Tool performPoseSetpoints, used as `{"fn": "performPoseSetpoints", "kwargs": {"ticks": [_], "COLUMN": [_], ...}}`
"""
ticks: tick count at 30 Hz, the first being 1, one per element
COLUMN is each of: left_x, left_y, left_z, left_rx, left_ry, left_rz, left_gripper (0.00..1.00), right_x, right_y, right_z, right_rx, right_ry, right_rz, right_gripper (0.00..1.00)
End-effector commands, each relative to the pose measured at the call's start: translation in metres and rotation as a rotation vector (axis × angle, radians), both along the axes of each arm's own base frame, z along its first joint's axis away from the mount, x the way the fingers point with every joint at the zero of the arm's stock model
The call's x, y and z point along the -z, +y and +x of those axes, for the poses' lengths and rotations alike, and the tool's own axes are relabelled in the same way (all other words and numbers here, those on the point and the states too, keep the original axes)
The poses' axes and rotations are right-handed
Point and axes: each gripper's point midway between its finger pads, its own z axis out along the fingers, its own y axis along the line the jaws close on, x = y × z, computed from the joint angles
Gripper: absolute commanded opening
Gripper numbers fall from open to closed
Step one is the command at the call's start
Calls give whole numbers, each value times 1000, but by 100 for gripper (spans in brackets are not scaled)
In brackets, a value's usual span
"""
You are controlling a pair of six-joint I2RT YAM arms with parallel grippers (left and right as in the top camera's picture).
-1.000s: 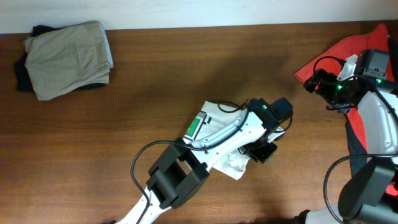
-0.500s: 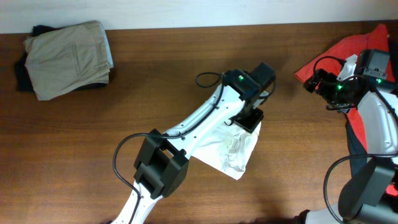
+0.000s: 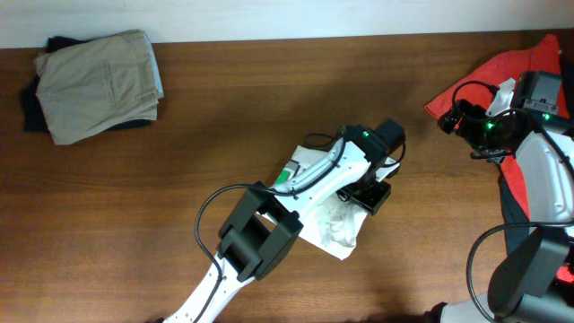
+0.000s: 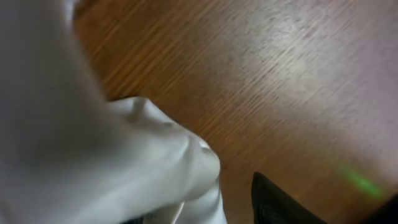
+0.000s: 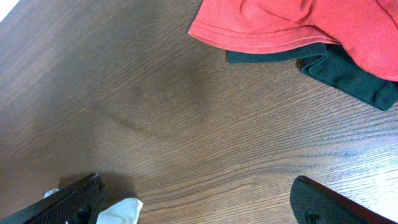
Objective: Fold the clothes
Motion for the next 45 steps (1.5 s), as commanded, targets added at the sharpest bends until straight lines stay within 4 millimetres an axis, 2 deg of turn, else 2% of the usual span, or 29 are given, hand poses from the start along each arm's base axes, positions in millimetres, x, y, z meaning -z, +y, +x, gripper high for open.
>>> {"fn": "performPoseSetpoints", "kwargs": {"ticks": [1,4,6,10,13,16,18,20,24,28,32,33,35,41,45], "left_x": [-1,-18,-36,-62,-74,-88,-102,-106,-96,-78,-52,-46,-34,4,4], "left_y": [-18,-24,-26,-19,-4,19,28,34,63,73,66,62,52,41,38], "left_z": [-18,-19,-18,-22,-30,-29,-29,-29,-15,-22,-38,-45,-62,-108,-121], "left_rx": [41,52,53,50,75,51,97,103,70,61,78,85,103,174,198], "left_ry": [27,12,1,11,37,66,105,125,107,163,219,240,286,345,358], "left_rz": [-37,-56,-69,-57,-12,37,-2,-12,98,145,138,126,101,109,109], "left_gripper": [54,54,54,54,55,55,55,55,56,51,33,23,16,12,7], "right_x": [-11,-11,-11,-11,-11,-11,-11,-11,-11,-11,-11,-11,-11,-11,-11], "right_y": [-2,-2,-2,-2,-2,-2,-2,-2,-2,-2,-2,-2,-2,-2,-2], "right_z": [4,4,4,4,4,4,4,4,4,4,4,4,4,4,4], "right_rx": [1,1,1,1,1,1,1,1,1,1,1,1,1,1,1], "right_ry": [-29,-29,-29,-29,-29,-29,-29,-29,-29,-29,-29,-29,-29,-29,-29], "right_rz": [-18,-18,-18,-18,-18,-18,-18,-18,-18,-18,-18,-18,-18,-18,-18], "right_gripper": [99,99,99,99,99,99,99,99,99,99,99,99,98,99,99]}}
